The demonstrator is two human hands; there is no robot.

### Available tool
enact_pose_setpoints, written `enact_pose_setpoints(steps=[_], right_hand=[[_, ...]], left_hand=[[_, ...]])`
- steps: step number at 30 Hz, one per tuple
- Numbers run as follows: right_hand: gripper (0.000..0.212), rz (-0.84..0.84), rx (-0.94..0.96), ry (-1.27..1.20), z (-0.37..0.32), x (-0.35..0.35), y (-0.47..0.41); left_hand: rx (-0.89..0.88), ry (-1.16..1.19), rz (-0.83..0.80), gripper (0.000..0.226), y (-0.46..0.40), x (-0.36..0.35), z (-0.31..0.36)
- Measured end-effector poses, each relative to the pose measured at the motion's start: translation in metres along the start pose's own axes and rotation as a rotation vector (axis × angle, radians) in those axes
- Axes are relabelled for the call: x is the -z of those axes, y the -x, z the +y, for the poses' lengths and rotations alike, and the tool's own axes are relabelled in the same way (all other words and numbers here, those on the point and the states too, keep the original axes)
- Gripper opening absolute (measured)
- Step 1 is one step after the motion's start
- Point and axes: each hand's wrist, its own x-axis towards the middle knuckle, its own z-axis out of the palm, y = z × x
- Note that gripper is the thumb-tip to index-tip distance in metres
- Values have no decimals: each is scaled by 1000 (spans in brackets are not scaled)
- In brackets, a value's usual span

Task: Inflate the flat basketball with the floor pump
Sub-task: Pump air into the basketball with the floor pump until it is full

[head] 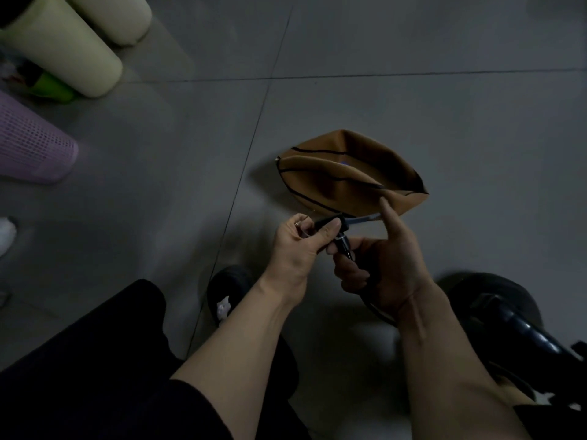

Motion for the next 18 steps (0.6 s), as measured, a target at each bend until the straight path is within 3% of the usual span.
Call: enact_pose_setpoints(steps=[8, 14, 18], right_hand=[[75, -142, 88, -76, 8, 6, -4], [68, -272, 100, -128, 18, 14, -9], [56, -309, 88, -126, 21, 15, -11]], left_hand=[[48, 47, 96, 14, -2, 0, -7], [150, 191, 209, 42, -4, -1, -15], [205, 219, 242, 21, -4, -4, -14]])
